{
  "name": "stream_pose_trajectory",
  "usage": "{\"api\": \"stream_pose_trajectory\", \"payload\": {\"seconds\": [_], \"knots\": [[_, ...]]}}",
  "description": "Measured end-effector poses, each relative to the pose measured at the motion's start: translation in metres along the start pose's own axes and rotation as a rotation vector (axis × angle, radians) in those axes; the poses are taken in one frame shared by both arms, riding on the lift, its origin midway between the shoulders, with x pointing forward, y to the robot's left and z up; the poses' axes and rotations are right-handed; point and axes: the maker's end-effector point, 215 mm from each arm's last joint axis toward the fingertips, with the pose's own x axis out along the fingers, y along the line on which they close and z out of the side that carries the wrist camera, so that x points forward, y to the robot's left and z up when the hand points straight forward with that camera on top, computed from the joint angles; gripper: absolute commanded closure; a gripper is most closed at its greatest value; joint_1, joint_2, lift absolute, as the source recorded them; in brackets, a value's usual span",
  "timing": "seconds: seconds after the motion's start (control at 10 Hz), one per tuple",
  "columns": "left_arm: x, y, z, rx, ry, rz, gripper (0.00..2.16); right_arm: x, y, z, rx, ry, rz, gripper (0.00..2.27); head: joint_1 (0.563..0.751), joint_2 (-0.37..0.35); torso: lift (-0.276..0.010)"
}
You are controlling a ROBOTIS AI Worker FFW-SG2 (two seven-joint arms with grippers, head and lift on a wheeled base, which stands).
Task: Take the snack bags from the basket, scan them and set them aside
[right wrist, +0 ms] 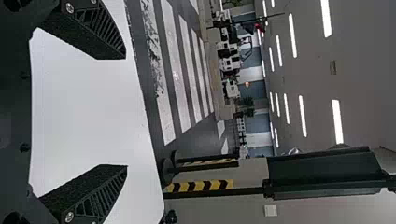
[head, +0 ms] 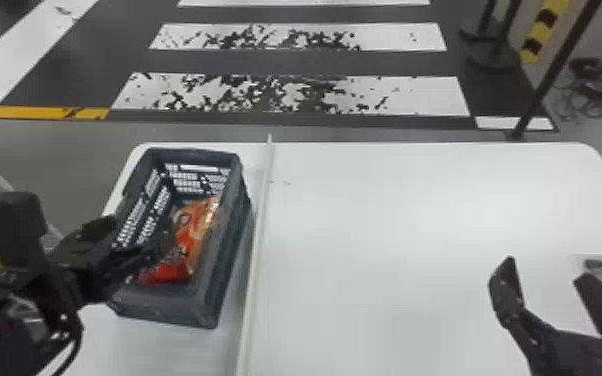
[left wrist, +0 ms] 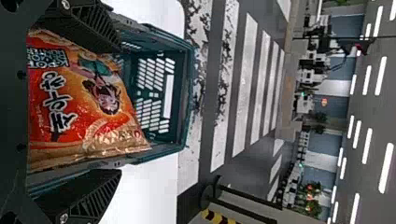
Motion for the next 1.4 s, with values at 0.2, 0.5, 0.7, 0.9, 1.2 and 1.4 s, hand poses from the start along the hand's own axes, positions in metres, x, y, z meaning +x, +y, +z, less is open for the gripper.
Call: {"api": "stream_pose_trajectory", "payload": {"seconds": [0.2, 0.5, 0.7, 0.9, 1.2, 1.4], "knots": [[0.019, 0.008, -0.001, -0.022, 0.059, 0.009, 0.08, 0.002, -0.001, -0.002, -0.003, 0.001, 0.002, 0.1, 0.695, 0.083, -0.075], [0.042, 0.006, -0.015, -0.031, 0.131, 0.011, 0.09, 0.005, -0.003, -0.008, -0.002, 0.01, 0.001, 0.1, 0.695, 0.07, -0.075], [0.058, 0.003, -0.029, -0.034, 0.183, 0.01, 0.09, 0.008, -0.005, -0.011, 0.001, 0.012, 0.002, 0.1, 0.695, 0.06, -0.075], [0.071, -0.001, -0.039, -0.025, 0.221, 0.008, 0.09, 0.01, -0.007, -0.008, 0.0, 0.006, 0.005, 0.1, 0.695, 0.046, -0.075], [0.082, -0.013, -0.065, -0.023, 0.305, -0.006, 0.31, 0.012, -0.012, -0.008, 0.004, 0.006, 0.005, 0.1, 0.695, 0.022, -0.075], [0.082, -0.015, -0.074, -0.031, 0.335, -0.014, 1.55, 0.013, -0.014, -0.008, 0.011, 0.004, 0.004, 0.1, 0.695, 0.009, -0.075]]}}
